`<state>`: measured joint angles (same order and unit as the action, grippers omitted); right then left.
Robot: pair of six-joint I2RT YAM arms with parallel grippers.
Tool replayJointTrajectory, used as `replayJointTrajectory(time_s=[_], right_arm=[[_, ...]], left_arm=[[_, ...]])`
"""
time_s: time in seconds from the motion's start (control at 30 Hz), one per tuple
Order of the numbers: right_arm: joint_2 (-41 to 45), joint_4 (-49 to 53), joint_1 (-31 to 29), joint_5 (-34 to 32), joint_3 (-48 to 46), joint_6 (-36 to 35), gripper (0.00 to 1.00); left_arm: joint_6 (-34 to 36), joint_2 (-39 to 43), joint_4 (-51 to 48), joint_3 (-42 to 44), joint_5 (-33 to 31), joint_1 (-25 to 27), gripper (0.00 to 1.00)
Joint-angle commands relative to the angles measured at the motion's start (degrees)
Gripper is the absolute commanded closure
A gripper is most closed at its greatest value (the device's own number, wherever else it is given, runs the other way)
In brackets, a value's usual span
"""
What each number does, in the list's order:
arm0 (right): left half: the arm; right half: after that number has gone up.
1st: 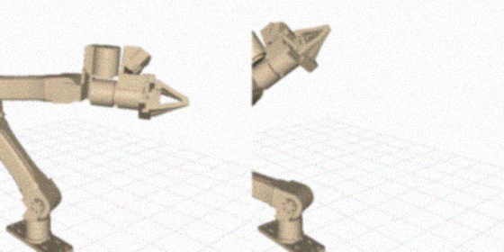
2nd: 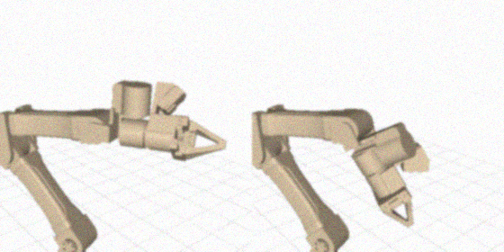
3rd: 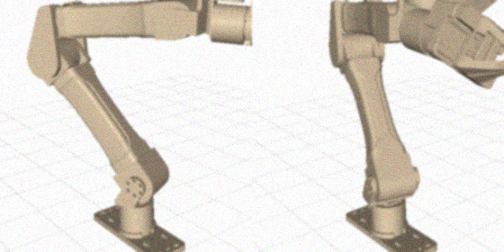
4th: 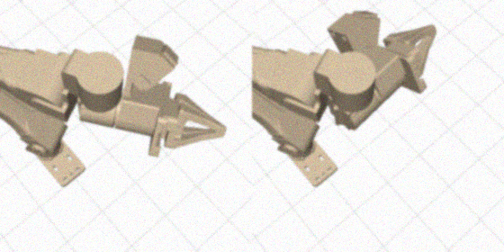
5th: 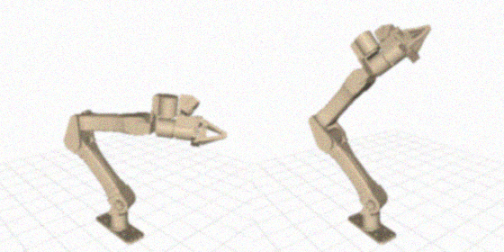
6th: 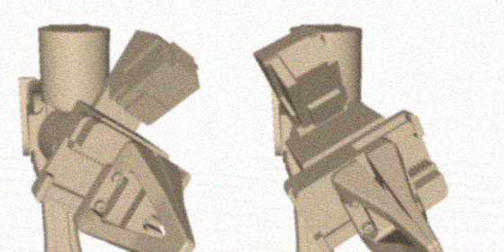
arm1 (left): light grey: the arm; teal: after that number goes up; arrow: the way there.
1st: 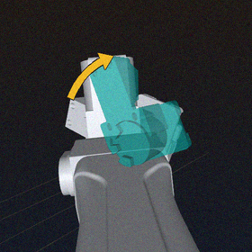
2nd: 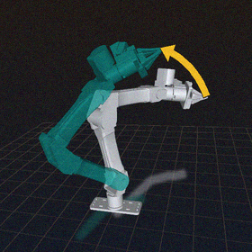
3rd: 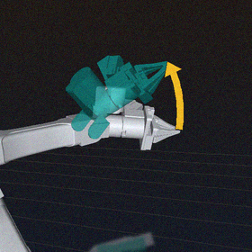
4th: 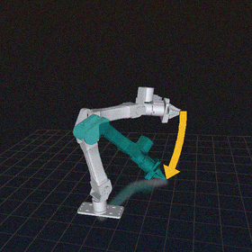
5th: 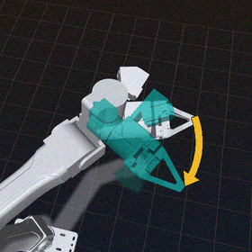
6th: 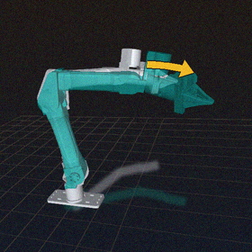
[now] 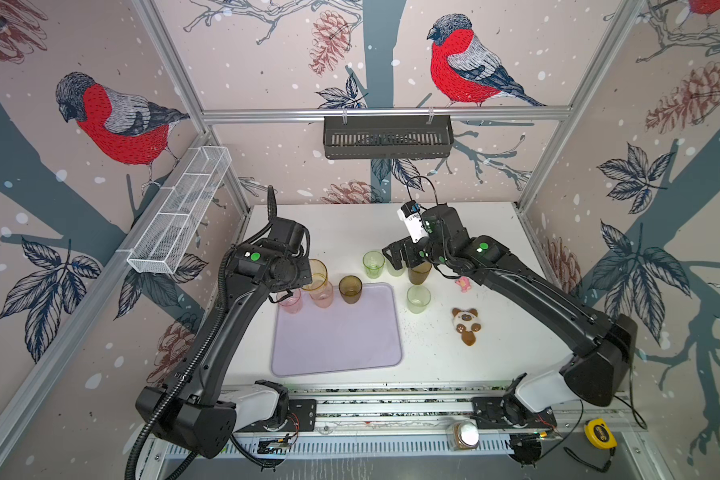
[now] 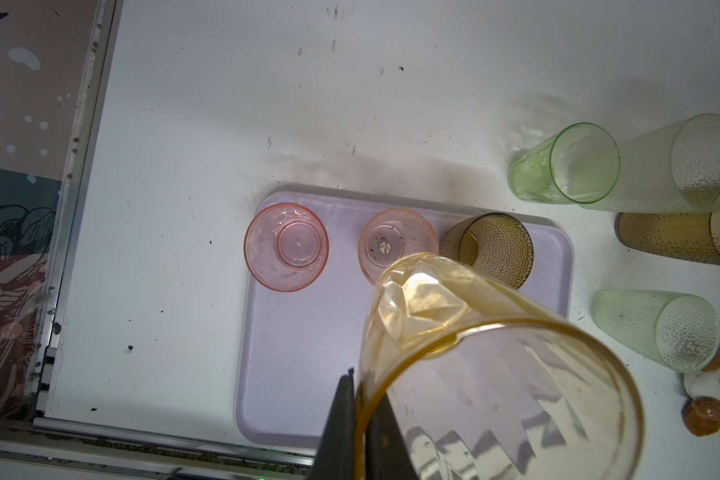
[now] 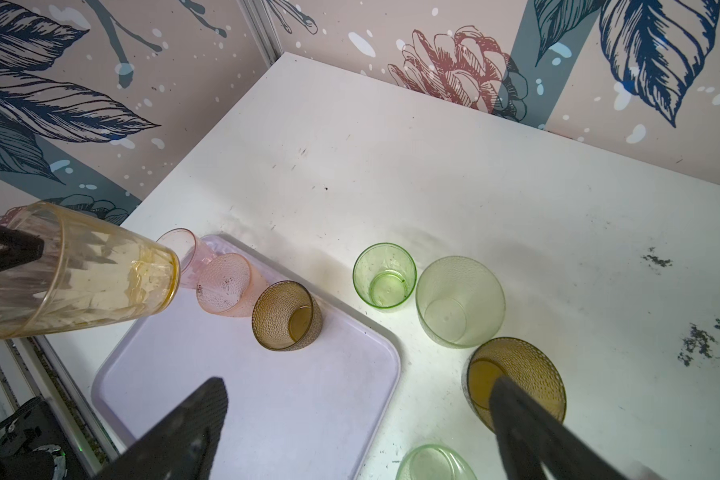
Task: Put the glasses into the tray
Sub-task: 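Lift the yellow glass with the left gripper and carry it toward the tray's near corner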
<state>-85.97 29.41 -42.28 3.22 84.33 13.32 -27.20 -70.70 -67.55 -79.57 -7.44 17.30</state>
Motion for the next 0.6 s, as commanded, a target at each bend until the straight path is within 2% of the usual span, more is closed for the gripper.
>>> replayJointTrajectory(time_s=[0.0, 0.17, 0.57], right_arm=[[-0.33, -1.72, -0.08, 0.2, 0.61, -0.49, 0.01], [-0.77, -1.64, -0.08, 0.12, 1.09, -0.75, 0.0], [-1.04, -1.98, -0.11, 0.29, 0.82, -0.51, 0.0]], left_arm=[[-0.81, 0.96, -3.03, 0.8, 0.02, -0.15, 1.0], [-0.98, 3.07, -5.25, 2.99, -0.03, -0.16, 1.0], [-4.6, 7.94, -2.5, 12.01, 2.17, -0.6, 1.0]])
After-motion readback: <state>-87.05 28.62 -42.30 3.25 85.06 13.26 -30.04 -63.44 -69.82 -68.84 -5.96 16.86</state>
